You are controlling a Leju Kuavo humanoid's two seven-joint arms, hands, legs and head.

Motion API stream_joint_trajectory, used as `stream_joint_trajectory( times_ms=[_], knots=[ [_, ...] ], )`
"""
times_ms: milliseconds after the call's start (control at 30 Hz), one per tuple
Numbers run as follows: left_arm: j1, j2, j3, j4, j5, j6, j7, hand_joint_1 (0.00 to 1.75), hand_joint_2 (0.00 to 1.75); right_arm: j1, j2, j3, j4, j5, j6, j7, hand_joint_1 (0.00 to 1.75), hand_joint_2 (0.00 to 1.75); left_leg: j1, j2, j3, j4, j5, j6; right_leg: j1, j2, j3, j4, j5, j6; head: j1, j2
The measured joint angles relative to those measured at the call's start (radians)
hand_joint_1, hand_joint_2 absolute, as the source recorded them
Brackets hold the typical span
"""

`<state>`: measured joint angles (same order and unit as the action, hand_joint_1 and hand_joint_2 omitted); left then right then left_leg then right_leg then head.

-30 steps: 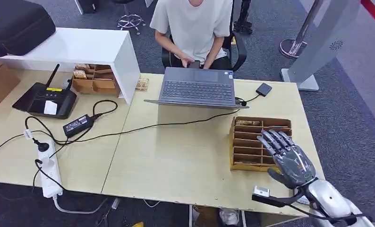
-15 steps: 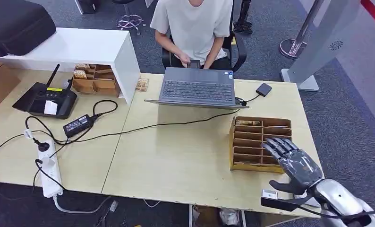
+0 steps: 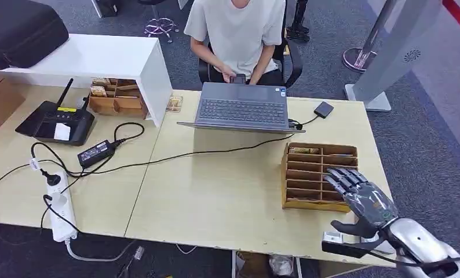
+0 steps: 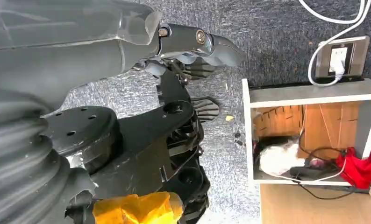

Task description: Pass the card to the sensor for recognition and then transmit it.

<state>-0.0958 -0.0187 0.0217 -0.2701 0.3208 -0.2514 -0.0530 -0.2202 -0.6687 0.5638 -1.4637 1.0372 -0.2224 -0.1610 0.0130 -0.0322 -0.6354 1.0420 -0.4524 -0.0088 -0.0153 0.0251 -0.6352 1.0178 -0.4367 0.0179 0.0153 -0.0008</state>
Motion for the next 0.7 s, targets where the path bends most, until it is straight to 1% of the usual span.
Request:
stream_joint_trajectory(
  times_ms=[633, 700],
  knots=[
    [0.001, 0.001, 0.0, 0.0, -0.001, -0.006, 0.0, 0.0, 1.75, -0.006, 0.0, 0.011, 0.001, 0.0, 0.004, 0.0, 0.0, 1.75, 0.0, 0.0, 0.0, 0.0, 0.0, 0.0, 0.0, 0.0, 0.0, 0.0, 0.0, 0.0, 0.0, 0.0],
    [0.001, 0.0, 0.0, 0.0, -0.003, -0.008, 0.0, 0.0, 1.75, -0.011, 0.002, 0.015, 0.009, 0.009, -0.005, 0.017, 0.0, 1.75, 0.0, 0.0, 0.0, 0.0, 0.0, 0.0, 0.0, 0.0, 0.0, 0.0, 0.0, 0.0, 0.0, 0.0]
  ],
)
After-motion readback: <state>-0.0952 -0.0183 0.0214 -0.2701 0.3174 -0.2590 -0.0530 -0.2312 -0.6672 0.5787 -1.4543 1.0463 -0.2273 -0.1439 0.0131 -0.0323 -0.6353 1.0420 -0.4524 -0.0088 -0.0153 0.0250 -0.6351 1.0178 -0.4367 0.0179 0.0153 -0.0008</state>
